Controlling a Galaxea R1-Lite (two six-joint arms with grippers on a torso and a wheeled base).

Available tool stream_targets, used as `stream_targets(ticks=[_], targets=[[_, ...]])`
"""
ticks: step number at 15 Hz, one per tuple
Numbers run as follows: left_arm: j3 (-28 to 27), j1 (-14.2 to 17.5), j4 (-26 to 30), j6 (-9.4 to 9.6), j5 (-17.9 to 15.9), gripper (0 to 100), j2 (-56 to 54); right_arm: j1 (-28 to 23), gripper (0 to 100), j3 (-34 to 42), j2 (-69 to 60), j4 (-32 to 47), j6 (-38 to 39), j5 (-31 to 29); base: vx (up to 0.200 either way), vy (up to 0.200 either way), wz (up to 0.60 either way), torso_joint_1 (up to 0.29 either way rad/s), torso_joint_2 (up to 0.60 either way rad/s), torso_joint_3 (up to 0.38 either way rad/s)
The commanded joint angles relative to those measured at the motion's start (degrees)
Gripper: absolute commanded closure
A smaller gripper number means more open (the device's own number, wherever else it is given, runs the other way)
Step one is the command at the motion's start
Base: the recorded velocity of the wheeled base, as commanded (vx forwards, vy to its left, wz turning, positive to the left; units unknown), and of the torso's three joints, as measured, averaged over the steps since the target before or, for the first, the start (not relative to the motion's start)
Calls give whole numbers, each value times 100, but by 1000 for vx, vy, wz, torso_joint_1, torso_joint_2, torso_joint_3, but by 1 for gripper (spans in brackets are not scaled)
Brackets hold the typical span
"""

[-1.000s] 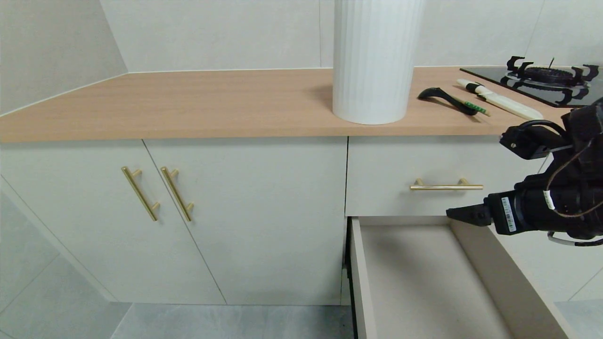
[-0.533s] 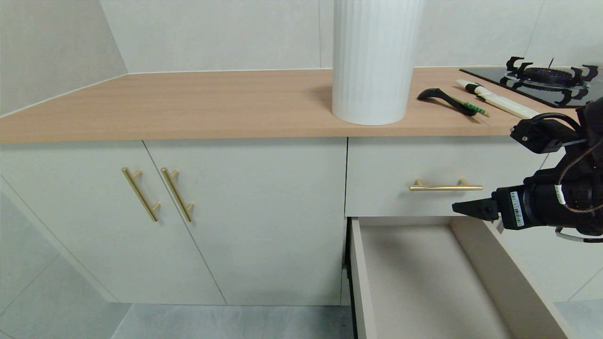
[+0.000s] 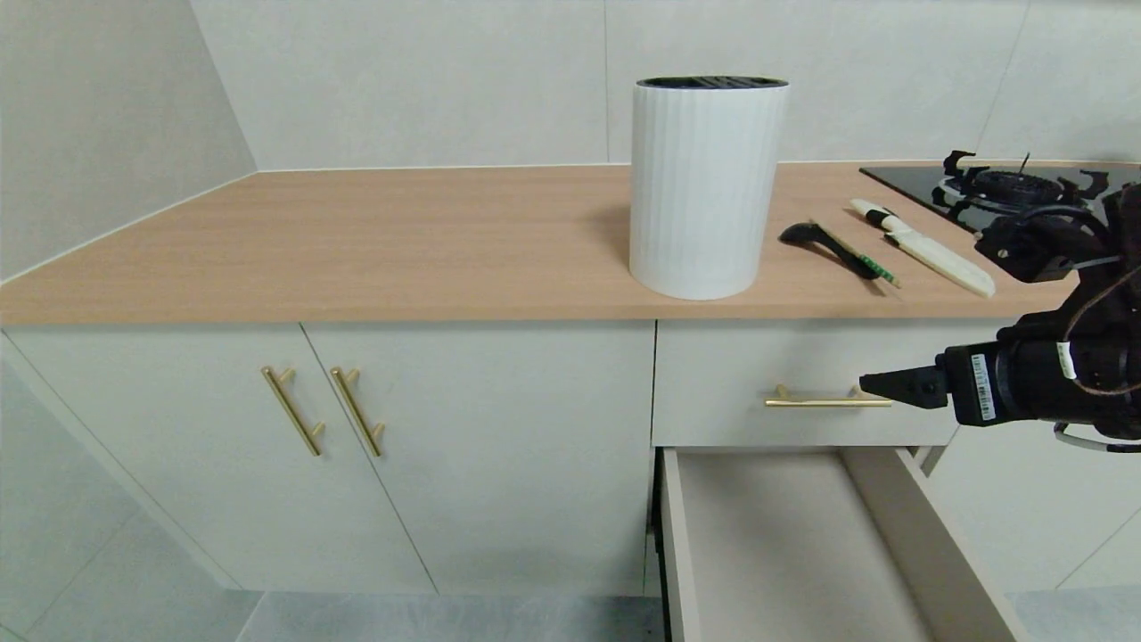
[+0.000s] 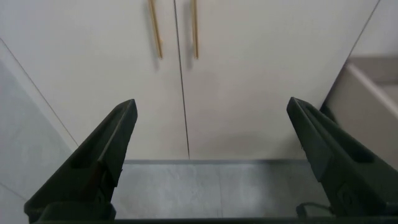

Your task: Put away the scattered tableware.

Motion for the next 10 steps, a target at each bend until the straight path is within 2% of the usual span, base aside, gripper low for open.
stream_targets(ticks=[1,8,10], targets=[[2,1,-2,8,-2,0,5,4,0,3,40,-11,-1,-2,0,0,0,178,-491,-290],[2,1,-2,0,-2,0,5,4,0,-6,49,-126,-1,7,0,0,0,191,-480,-282],[2,1,-2,0,-2,0,5,-4,0,3,172,-293,-10,-2,0,0,0,97,-237,-132]])
